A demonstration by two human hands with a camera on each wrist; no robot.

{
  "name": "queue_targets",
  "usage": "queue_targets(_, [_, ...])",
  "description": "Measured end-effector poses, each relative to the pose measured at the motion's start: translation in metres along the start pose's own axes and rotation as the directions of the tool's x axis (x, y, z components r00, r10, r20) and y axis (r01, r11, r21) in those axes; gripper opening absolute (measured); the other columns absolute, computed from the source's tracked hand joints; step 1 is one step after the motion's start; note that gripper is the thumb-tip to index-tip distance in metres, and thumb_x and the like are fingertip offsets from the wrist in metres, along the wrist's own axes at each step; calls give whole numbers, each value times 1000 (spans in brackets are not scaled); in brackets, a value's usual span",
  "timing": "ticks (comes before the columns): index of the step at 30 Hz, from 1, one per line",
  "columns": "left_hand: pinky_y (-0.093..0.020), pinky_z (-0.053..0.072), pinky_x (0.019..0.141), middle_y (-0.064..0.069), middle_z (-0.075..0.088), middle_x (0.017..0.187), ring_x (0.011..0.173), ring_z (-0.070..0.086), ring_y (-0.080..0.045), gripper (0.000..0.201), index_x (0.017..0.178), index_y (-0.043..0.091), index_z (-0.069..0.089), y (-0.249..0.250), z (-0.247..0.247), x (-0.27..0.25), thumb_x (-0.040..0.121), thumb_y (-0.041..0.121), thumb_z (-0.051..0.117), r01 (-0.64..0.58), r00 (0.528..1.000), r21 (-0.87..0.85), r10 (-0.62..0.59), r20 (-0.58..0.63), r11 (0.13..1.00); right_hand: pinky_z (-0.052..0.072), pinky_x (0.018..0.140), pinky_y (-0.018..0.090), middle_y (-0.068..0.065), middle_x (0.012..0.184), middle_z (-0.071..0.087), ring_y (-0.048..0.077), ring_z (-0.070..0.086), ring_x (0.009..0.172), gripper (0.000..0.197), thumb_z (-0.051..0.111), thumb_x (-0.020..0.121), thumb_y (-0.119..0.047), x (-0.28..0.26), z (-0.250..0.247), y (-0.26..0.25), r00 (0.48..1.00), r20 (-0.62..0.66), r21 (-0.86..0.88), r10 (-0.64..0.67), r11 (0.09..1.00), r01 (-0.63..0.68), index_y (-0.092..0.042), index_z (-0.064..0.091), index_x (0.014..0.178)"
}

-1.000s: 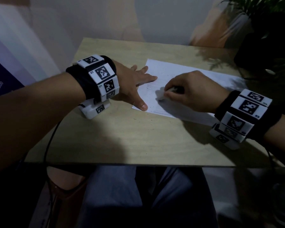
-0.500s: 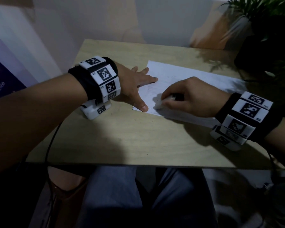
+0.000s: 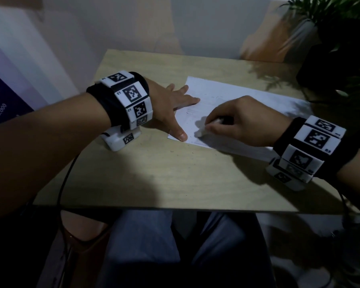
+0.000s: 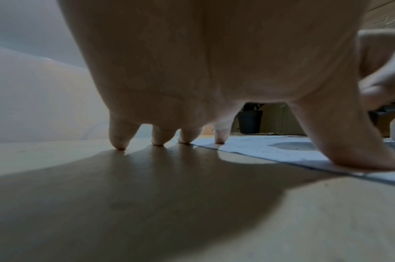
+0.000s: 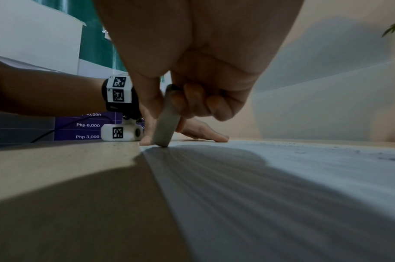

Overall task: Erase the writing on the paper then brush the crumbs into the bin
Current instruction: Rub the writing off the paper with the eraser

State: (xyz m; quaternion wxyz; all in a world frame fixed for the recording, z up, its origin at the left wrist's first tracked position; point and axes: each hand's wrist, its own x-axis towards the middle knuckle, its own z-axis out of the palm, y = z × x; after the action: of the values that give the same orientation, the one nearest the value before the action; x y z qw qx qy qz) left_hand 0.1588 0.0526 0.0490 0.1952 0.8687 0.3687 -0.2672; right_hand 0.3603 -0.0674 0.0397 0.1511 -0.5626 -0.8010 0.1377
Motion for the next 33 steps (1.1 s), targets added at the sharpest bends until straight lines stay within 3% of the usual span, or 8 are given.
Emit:
queue_targets(4, [-58, -4, 125, 17, -28, 164, 153, -25, -16, 136, 155, 55, -11, 0, 0, 1, 46, 89, 63, -4, 1000, 4, 4, 4, 1000, 52, 73, 40, -8, 86, 72, 14, 62, 76, 42, 46, 89, -56, 1, 0, 3, 998, -66, -133, -21, 991, 12, -24, 74, 92])
queue_targets(8, [-59, -3, 124, 19, -28, 164, 153, -25, -15, 136, 154, 56, -10, -1, -1, 1, 44, 89, 63, 4, 1000, 4, -5, 7, 1000, 51, 73, 30, -11, 86, 73, 6, 64, 75, 42, 54, 84, -60, -4, -1, -5, 998, 52, 58, -34, 998, 31, -26, 76, 96])
queue_targets(13, [-58, -5, 124, 15, -28, 165, 153, -25, -18, 135, 156, 54, -11, -1, -1, 2, 49, 88, 64, -2, 1000, 9, 2, 5, 1000, 52, 73, 40, -9, 85, 72, 14, 62, 76, 48, 41, 86, -59, 2, -1, 4, 997, -78, -116, -6, 993, -4, -25, 74, 90])
queue_targets(18, [-55, -4, 123, 15, -27, 165, 154, -24, -17, 132, 157, 53, -10, 1, 0, -2, 51, 85, 64, 4, 1000, 8, -4, -13, 1000, 51, 75, 30, -10, 85, 73, 6, 63, 75, 33, 57, 86, -53, -4, -2, -2, 998, 55, 46, -18, 999, 15, -27, 75, 96])
queue_targets(24, [-56, -4, 124, 14, -27, 166, 154, -23, -19, 134, 156, 53, -10, 0, 2, 0, 48, 88, 62, -10, 1000, 13, 10, -17, 1000, 52, 72, 40, -9, 82, 71, 13, 61, 73, 41, 46, 85, -56, 2, -1, 4, 998, -69, -108, 2, 994, -10, -25, 73, 88])
queue_targets(29, [-57, -4, 125, 17, -28, 165, 153, -24, -16, 133, 156, 55, -10, 0, 0, -1, 49, 87, 63, 4, 1000, 6, -4, -3, 1000, 51, 74, 30, -10, 85, 73, 5, 63, 75, 39, 56, 82, -57, -4, -3, -4, 998, 61, 56, 0, 998, -3, -27, 76, 96])
queue_targets(33, [-57, -5, 124, 16, -27, 165, 153, -24, -17, 136, 156, 54, -10, -1, 1, 2, 47, 88, 63, -8, 1000, 0, 8, -2, 1000, 52, 73, 40, -8, 83, 72, 14, 62, 74, 39, 50, 86, -53, 1, -2, 4, 998, -67, -93, 14, 995, -21, -24, 75, 90])
